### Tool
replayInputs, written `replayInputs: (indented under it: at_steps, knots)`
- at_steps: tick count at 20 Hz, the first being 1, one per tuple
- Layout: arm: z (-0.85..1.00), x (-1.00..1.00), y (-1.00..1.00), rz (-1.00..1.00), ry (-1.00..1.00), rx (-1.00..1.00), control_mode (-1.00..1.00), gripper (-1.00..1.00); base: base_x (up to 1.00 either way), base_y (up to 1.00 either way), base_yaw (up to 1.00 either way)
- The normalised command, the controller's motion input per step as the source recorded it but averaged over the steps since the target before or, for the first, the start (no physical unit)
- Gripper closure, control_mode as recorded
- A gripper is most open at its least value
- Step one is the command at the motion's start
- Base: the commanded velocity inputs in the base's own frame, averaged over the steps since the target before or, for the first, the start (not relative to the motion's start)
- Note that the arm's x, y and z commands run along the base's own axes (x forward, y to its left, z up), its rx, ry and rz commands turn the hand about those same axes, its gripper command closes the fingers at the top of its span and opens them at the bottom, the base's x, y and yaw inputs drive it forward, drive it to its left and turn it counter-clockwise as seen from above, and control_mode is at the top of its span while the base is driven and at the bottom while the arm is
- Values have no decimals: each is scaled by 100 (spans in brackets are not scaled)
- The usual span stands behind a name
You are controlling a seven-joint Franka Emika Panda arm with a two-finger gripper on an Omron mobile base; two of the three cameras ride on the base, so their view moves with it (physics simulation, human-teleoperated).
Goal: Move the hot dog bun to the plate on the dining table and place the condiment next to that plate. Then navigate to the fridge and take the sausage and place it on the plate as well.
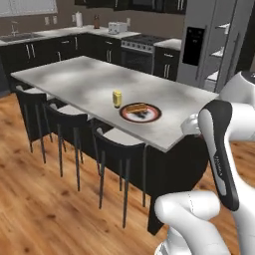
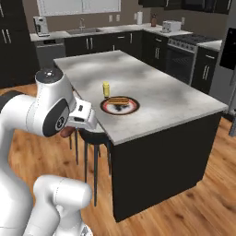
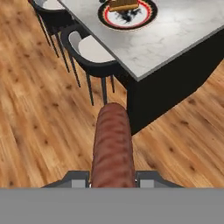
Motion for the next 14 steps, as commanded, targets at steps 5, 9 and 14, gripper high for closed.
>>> replayInputs:
  at_steps: [5, 9, 14]
  knots:
    - [0, 0, 0, 0, 0, 0, 100, 100, 17, 100, -62]
    - [0, 0, 0, 0, 0, 0, 100, 100, 28, 100, -61]
    - [0, 0, 0, 0, 0, 0, 100, 100, 44, 100, -60]
